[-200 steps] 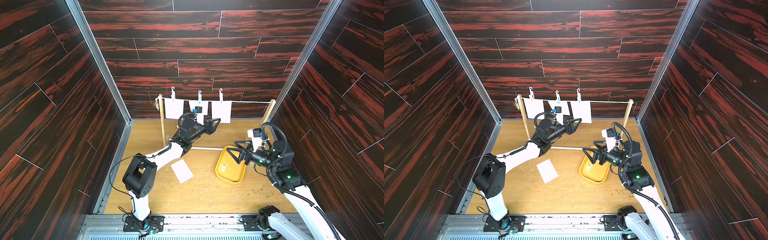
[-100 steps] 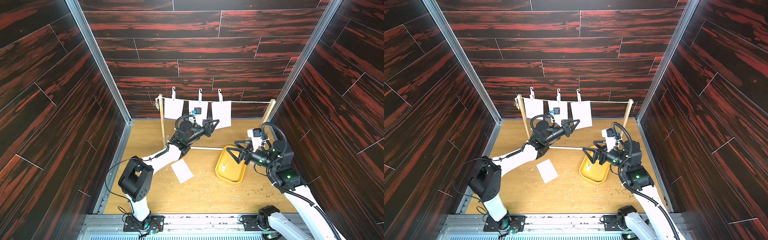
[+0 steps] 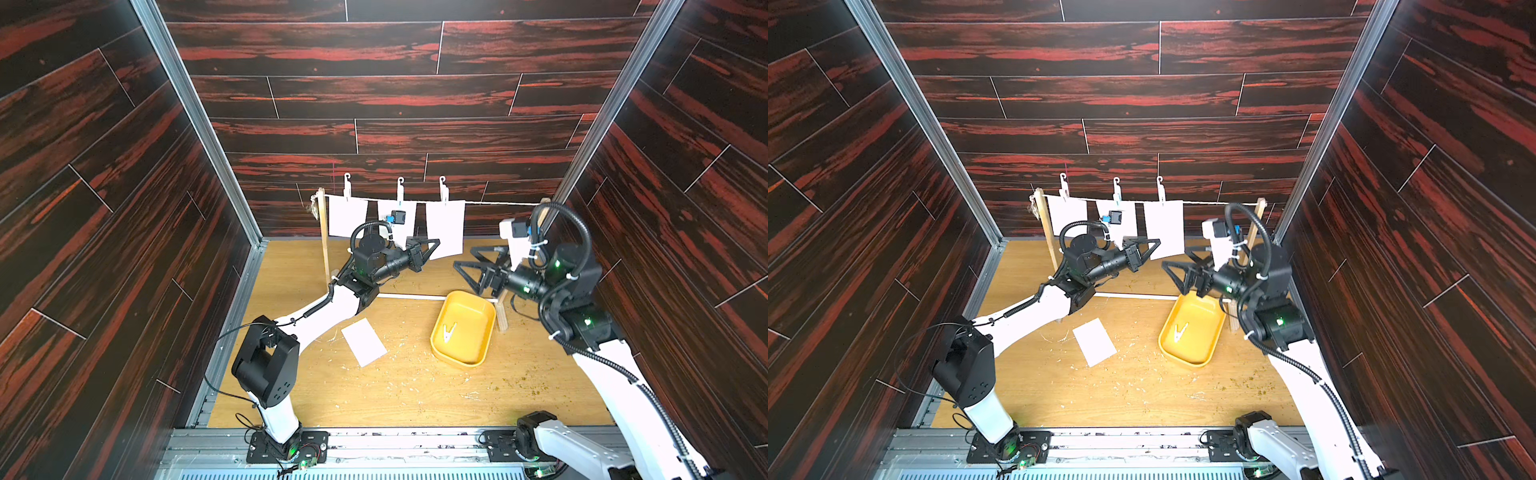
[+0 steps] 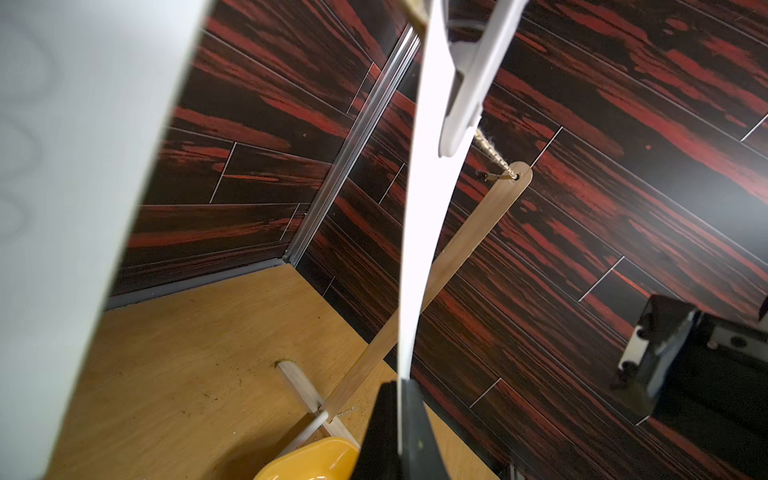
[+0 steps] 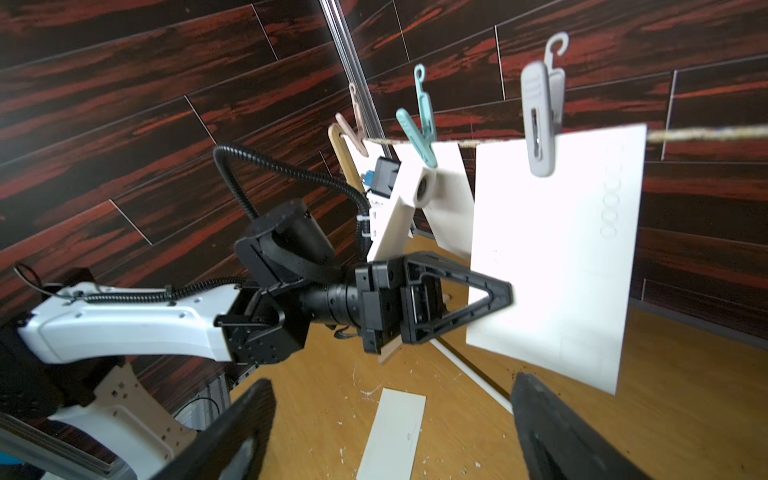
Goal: Remove the postcards from the strings
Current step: Remove the clamp from the clothesline.
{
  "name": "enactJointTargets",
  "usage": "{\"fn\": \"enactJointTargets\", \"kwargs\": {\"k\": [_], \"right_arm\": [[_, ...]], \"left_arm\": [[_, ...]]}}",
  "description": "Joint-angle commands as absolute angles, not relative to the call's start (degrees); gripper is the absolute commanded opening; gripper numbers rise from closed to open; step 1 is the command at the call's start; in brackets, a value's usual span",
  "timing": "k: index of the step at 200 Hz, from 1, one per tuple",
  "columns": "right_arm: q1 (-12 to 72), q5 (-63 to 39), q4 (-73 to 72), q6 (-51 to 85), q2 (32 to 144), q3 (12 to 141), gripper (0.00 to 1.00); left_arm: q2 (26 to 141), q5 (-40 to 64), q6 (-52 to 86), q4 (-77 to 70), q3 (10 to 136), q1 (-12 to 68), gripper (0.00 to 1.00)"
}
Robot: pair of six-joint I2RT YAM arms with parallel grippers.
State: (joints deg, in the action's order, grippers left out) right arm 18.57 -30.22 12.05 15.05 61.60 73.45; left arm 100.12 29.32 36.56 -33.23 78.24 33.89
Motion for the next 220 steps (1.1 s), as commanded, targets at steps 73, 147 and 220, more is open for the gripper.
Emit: {"fn": "enactJointTargets", "kwargs": {"k": [73,147,220], "right_arm": [[9.5,-44.8,21.0,14.8,83.4,103.8,0.87],[7.5,-52.3,20.7,19.1,99.9,120.9,0.87],[8.1,-54.8,18.1,22.3,108.8,127.2,0.88]], "left_arm": [[98.7,35.2,35.5,-22.4,84.1,31.9,0.0],[99.5,36.4,35.0,-21.0,84.9,30.9,0.0],[99.8,37.2,33.9,-19.8,85.6,30.6,0.0]]}}
